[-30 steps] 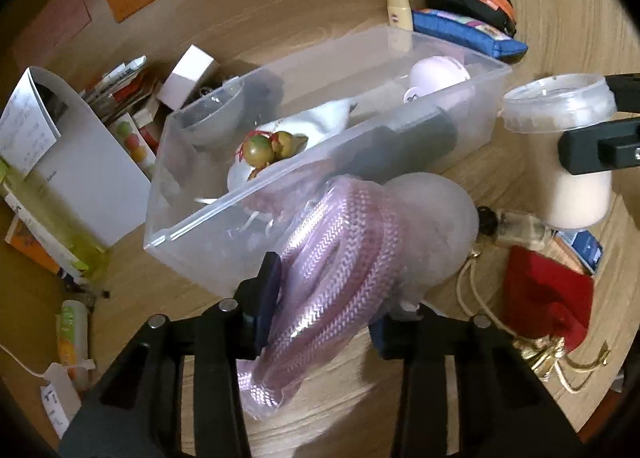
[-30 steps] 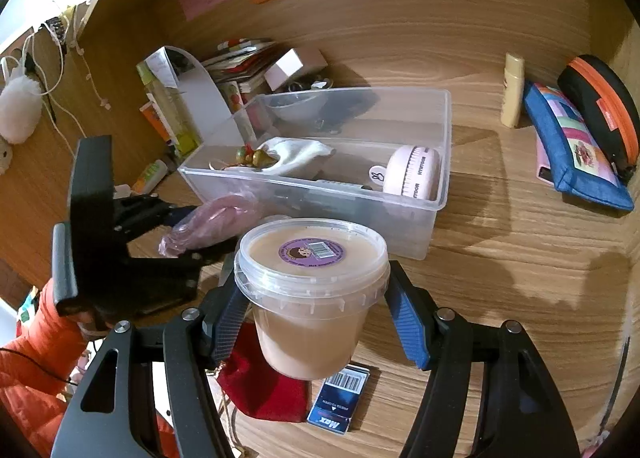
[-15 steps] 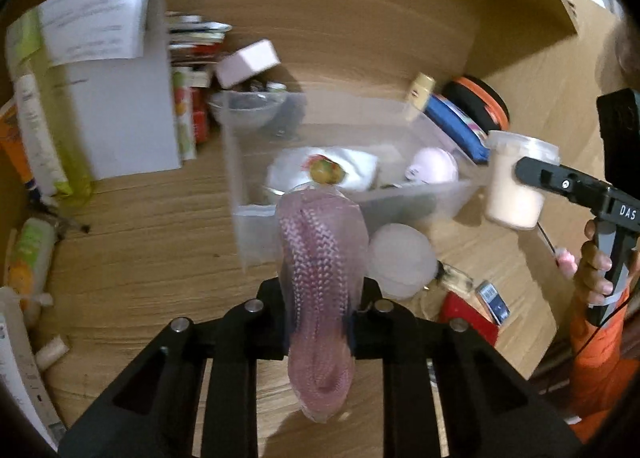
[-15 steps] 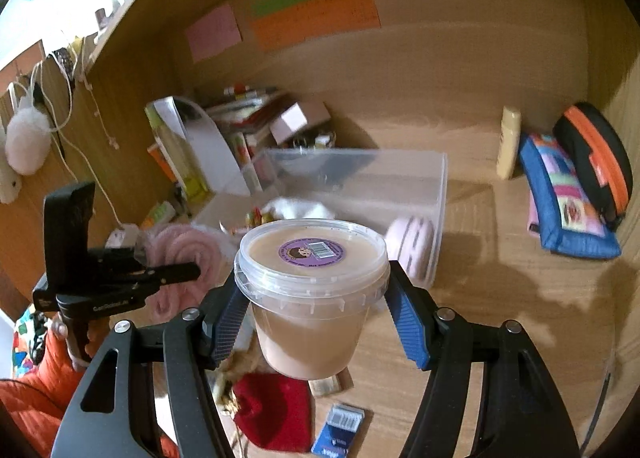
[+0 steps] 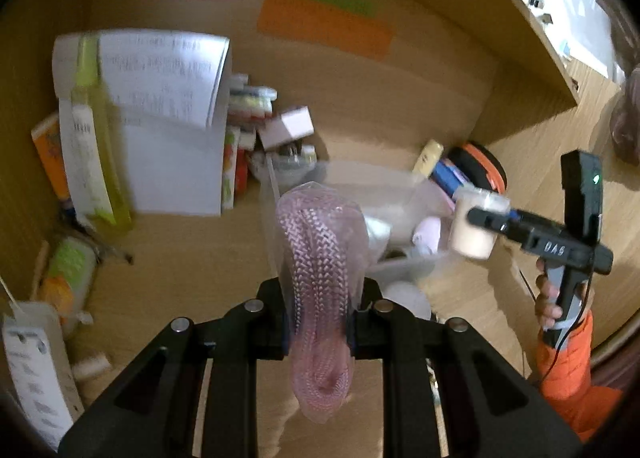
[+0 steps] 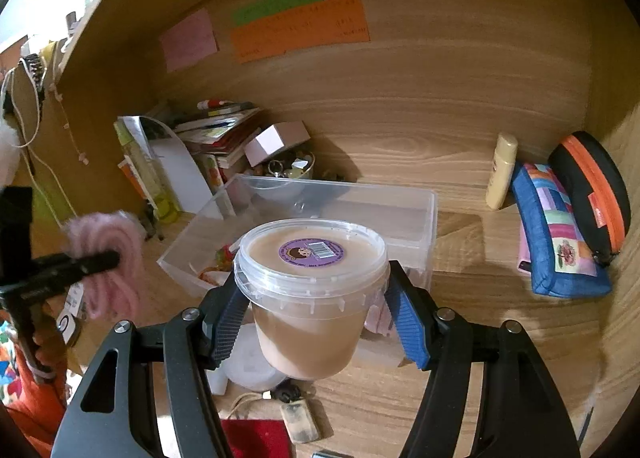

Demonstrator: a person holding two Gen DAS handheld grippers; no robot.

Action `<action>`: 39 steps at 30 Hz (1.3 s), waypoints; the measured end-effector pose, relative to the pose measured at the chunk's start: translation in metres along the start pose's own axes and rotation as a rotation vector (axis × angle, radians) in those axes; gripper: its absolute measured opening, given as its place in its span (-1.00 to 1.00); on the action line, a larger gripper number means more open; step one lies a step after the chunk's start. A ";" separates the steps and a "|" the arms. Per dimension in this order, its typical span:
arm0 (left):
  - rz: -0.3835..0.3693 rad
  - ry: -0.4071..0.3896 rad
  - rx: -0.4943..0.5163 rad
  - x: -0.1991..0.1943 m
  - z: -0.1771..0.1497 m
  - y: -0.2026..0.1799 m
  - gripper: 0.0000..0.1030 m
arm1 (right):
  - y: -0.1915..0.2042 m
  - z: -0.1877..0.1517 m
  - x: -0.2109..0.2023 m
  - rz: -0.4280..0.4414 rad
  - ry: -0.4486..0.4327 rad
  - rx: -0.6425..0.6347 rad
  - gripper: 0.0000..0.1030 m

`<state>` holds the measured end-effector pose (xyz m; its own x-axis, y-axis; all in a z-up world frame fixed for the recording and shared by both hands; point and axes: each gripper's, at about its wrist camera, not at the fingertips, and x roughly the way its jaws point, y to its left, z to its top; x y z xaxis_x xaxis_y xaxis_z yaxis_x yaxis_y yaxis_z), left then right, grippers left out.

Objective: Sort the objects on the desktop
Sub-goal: 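Carry the bagged pink rope and white tub over the clear box, then open both grippers to drop the rope bag and white tub into the box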

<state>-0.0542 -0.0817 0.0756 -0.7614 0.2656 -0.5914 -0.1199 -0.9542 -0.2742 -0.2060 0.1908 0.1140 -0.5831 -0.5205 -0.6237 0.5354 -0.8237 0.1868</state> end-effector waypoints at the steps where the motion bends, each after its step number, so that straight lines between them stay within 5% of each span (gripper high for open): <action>1: 0.002 -0.008 0.005 0.000 0.004 -0.001 -0.63 | 0.000 0.001 0.002 -0.002 0.000 0.000 0.21; 9: 0.004 -0.053 0.049 0.020 0.044 -0.017 -0.62 | -0.002 0.017 0.014 -0.005 -0.007 -0.010 0.21; 17: -0.005 -0.015 0.020 0.080 0.063 -0.021 -0.63 | 0.002 0.028 0.051 0.024 0.029 0.006 0.21; 25: 0.158 0.058 0.066 0.138 0.048 -0.019 -0.62 | 0.011 0.009 0.085 -0.075 0.073 -0.048 0.21; 39: 0.199 0.102 0.075 0.156 0.032 -0.027 -0.47 | 0.021 0.001 0.093 -0.145 0.062 -0.133 0.22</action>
<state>-0.1899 -0.0188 0.0154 -0.7070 0.0802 -0.7026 -0.0237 -0.9957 -0.0898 -0.2497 0.1250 0.0607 -0.6235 -0.3806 -0.6830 0.5271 -0.8498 -0.0076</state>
